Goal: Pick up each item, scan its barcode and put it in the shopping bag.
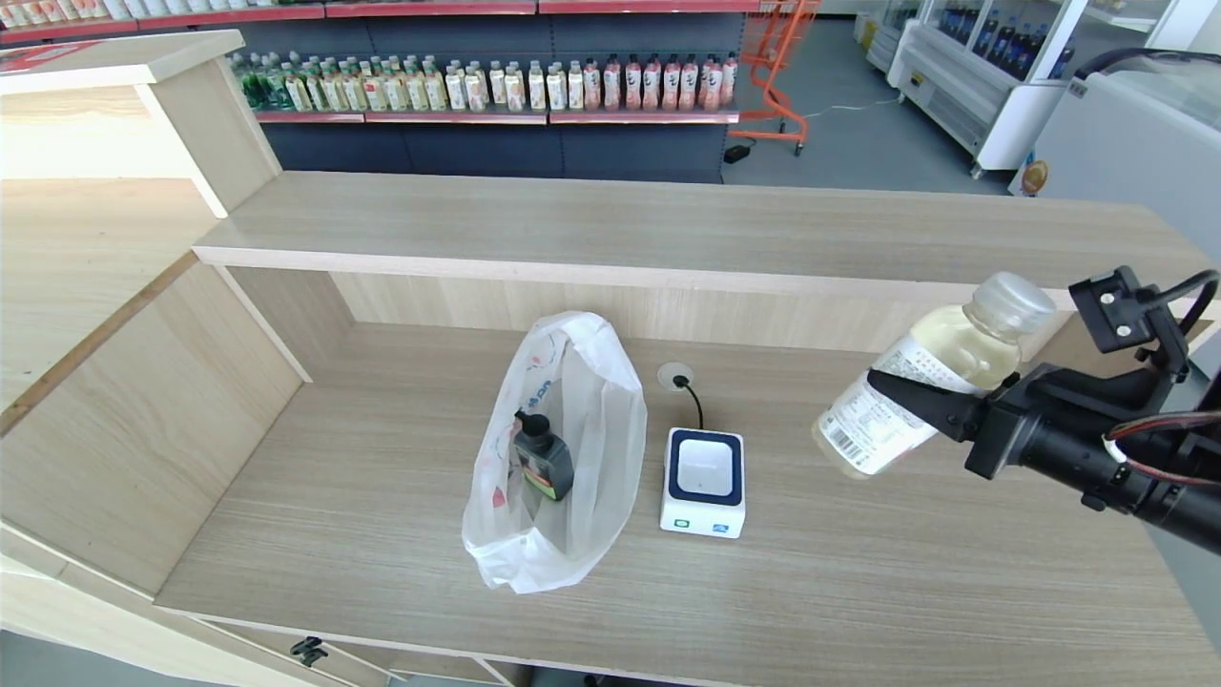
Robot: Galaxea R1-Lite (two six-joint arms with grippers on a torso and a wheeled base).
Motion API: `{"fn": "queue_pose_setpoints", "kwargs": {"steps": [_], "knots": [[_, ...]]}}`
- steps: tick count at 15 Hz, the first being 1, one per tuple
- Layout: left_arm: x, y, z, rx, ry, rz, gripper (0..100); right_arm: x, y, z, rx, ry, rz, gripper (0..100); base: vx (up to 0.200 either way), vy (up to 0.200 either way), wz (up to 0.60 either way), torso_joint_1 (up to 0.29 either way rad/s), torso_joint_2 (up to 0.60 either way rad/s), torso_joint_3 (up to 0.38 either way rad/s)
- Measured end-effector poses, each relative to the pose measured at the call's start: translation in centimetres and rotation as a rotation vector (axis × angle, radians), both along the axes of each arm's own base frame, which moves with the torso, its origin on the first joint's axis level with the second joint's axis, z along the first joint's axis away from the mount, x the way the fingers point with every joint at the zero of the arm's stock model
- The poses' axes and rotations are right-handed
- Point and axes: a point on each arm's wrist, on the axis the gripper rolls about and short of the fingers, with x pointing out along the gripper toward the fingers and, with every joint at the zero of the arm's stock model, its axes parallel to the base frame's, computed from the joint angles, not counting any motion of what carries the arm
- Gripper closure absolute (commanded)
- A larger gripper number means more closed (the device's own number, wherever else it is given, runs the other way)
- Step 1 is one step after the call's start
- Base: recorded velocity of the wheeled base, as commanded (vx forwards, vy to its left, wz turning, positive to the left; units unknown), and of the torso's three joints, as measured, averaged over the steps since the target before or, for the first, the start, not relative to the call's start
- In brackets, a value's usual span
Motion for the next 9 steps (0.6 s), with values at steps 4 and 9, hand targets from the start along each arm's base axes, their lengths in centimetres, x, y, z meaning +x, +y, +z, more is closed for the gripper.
{"fn": "queue_pose_setpoints", "kwargs": {"steps": [4, 9], "knots": [[0.0, 0.0, 0.0, 0.000, 0.000, 0.000, 0, 0.4, 0.5, 0.9, 0.049, 0.079, 0.012, 100, 0.000, 0.150, 0.00, 0.003, 0.00, 0.004], [0.0, 0.0, 0.0, -0.002, 0.001, 0.000, 0, 3.6, 2.3, 1.6, 0.050, 0.082, -0.012, 100, 0.000, 0.000, 0.00, 0.000, 0.00, 0.000]]}}
